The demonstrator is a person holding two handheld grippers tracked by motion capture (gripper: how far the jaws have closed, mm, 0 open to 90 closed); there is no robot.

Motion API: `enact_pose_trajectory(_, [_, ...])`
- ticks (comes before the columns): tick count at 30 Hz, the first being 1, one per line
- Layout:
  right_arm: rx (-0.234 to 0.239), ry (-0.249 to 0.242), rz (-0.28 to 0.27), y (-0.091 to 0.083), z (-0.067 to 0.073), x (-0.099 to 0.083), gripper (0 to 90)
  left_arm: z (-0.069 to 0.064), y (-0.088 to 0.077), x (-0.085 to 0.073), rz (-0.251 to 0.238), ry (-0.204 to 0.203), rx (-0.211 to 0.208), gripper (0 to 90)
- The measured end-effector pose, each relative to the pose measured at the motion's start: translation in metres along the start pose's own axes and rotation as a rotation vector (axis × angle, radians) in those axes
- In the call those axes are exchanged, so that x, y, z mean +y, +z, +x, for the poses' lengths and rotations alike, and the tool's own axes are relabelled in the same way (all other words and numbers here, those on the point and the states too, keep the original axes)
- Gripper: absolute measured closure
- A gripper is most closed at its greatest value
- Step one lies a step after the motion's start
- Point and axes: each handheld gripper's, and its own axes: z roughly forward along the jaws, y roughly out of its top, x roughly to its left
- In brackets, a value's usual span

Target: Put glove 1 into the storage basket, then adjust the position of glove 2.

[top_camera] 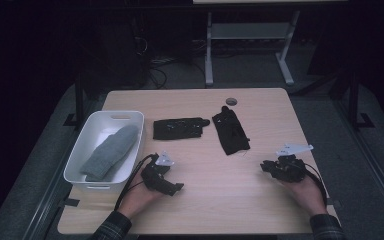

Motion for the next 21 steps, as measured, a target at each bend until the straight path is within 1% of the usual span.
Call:
enact_pose_trajectory(1, [0.005,-0.004,-0.004,0.002,-0.001,0.004,84.1,-0.001,0.000,-0.002,-0.014,0.013,0.011,12.6])
enact_pose_trajectory(2, [0.003,-0.013,-0.007,0.004,-0.001,0.007,87.3,-0.003,0.001,-0.005,-0.031,0.038,0.030,12.6])
enact_pose_trajectory(3, [0.000,-0.015,-0.008,0.006,-0.002,0.011,89.9,-0.003,0.001,-0.006,-0.040,0.045,0.027,12.5])
enact_pose_trajectory(4, [0.000,-0.010,-0.008,0.007,-0.002,0.014,90.0,-0.003,0.001,-0.008,-0.052,0.043,0.024,12.4])
enact_pose_trajectory(5, [0.003,-0.013,-0.011,0.009,-0.003,0.017,90.0,-0.002,0.001,-0.009,-0.066,0.053,0.019,12.4])
enact_pose_trajectory(7, [0.005,-0.006,-0.015,0.012,-0.003,0.024,90.0,-0.001,0.002,-0.013,-0.100,0.057,0.008,12.4])
enact_pose_trajectory(8, [0.001,-0.018,-0.024,0.014,-0.004,0.027,90.0,0.000,0.003,-0.015,-0.123,0.062,0.006,12.4])
enact_pose_trajectory(11, [0.012,-0.008,-0.036,0.019,-0.006,0.036,90.0,-0.001,0.003,-0.015,-0.127,0.057,0.009,12.4])
enact_pose_trajectory(14, [0.013,-0.014,-0.045,0.025,-0.010,0.043,89.9,-0.001,0.003,-0.015,-0.126,0.056,0.009,12.5])
enact_pose_trajectory(16, [0.026,-0.002,-0.057,0.029,-0.012,0.049,89.9,-0.001,0.002,-0.015,-0.122,0.056,0.009,12.4])
enact_pose_trajectory(18, [0.039,-0.002,-0.058,0.034,-0.014,0.055,90.0,-0.001,0.002,-0.015,-0.121,0.054,0.011,12.4])
enact_pose_trajectory(19, [0.049,0.008,-0.063,0.037,-0.015,0.059,90.0,0.000,0.002,-0.015,-0.120,0.055,0.013,12.5])
enact_pose_trajectory(21, [0.052,0.007,-0.064,0.042,-0.016,0.063,90.0,-0.001,0.002,-0.015,-0.120,0.050,0.016,12.4])
